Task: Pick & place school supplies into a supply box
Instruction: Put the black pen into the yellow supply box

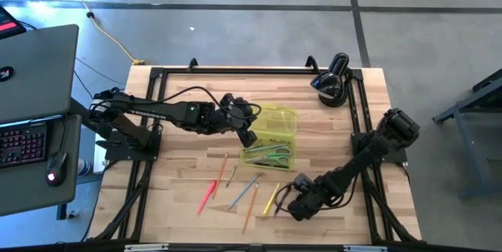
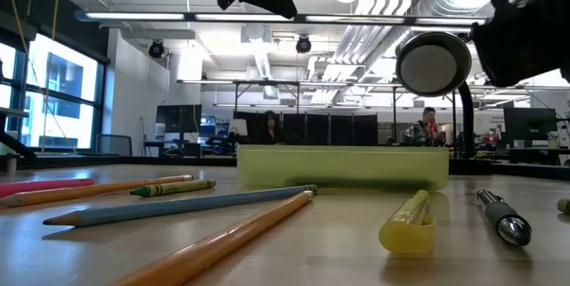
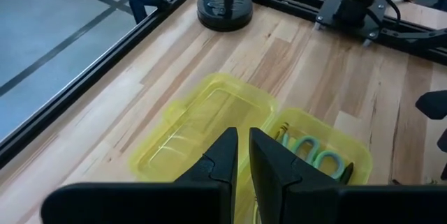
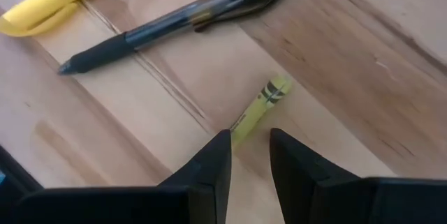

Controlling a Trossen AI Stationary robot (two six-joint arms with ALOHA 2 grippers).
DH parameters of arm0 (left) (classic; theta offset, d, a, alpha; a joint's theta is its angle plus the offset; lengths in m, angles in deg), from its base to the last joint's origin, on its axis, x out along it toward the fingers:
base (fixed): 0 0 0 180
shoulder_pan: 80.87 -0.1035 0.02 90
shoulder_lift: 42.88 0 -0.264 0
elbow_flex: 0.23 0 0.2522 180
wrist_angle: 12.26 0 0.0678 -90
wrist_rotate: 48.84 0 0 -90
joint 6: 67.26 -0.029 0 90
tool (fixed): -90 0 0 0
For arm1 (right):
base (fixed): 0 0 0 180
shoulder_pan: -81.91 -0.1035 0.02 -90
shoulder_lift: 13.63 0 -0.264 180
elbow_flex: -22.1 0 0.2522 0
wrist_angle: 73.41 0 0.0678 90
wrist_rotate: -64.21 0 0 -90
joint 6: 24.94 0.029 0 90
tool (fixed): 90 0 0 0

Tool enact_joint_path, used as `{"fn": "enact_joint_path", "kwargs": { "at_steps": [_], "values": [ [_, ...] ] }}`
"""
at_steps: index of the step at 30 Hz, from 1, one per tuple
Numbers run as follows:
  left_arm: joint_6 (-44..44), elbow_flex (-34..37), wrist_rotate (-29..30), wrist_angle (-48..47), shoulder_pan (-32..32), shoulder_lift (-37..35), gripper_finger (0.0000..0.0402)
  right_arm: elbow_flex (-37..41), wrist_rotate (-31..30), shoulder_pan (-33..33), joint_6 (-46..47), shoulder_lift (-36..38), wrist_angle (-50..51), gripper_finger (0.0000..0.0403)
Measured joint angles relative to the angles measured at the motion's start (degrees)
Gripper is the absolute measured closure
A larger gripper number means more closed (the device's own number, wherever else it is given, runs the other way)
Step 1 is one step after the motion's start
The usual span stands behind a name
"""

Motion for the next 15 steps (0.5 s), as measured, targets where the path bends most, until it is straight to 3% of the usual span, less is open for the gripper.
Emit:
{"fn": "enact_joint_path", "kwargs": {
  "at_steps": [15],
  "values": [
    [-0.5,0.0,-0.02,-0.68,0.0,0.0,0.0334,-0.22,3.67,2.8,-5.02,-0.87,-1.56,0.0325]
  ]
}}
